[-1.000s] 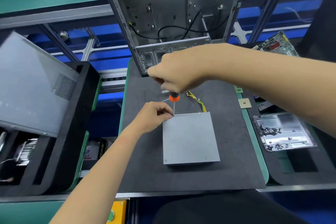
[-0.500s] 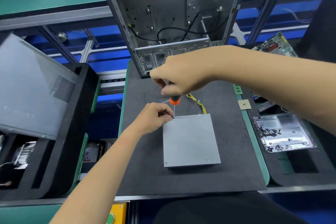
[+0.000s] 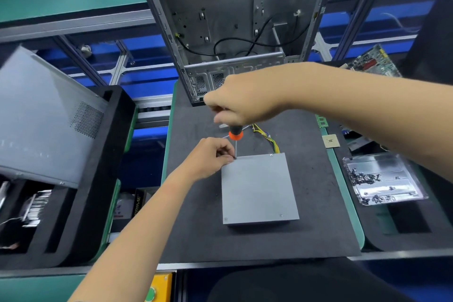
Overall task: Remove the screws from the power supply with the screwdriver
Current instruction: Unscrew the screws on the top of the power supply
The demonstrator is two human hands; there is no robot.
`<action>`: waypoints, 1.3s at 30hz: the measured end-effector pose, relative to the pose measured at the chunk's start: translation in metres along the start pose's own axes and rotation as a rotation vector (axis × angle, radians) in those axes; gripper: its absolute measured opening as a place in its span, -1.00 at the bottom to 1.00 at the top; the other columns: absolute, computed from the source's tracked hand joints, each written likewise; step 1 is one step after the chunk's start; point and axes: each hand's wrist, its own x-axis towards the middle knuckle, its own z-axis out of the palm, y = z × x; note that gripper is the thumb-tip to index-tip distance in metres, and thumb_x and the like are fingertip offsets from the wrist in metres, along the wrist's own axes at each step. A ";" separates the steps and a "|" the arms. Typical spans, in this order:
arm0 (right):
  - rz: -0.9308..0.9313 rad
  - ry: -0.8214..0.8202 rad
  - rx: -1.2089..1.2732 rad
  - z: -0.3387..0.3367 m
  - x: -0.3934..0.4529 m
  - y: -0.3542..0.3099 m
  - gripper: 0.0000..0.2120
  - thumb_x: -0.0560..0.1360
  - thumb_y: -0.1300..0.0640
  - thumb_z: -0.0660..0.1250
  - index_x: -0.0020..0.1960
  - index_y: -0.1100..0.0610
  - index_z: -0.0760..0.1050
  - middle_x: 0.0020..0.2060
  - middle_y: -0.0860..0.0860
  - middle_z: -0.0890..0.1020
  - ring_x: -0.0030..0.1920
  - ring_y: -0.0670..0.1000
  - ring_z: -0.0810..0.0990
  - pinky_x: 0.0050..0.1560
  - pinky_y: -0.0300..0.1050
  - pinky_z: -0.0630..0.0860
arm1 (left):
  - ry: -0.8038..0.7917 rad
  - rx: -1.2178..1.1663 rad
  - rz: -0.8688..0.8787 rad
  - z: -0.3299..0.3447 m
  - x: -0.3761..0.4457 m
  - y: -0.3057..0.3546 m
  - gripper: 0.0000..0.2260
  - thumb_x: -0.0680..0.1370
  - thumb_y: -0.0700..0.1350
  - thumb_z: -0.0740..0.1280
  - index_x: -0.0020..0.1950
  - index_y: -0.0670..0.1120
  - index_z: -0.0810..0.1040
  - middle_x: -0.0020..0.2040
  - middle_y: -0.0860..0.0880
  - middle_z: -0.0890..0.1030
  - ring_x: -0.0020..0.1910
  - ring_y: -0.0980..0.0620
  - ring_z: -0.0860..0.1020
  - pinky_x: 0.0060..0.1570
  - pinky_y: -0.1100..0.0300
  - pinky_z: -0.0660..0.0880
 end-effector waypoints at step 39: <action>-0.097 -0.068 0.141 -0.007 -0.021 -0.006 -0.80 0.37 0.25 0.32 -0.11 0.01 0.38 -0.25 -0.18 0.56 -0.21 -0.16 0.50 -0.30 -0.22 0.41 | -0.118 0.095 -0.135 -0.005 0.000 0.021 -0.86 0.45 -0.25 0.39 -0.24 -0.03 0.55 -0.33 0.12 0.57 -0.33 0.16 0.53 -0.18 0.30 0.47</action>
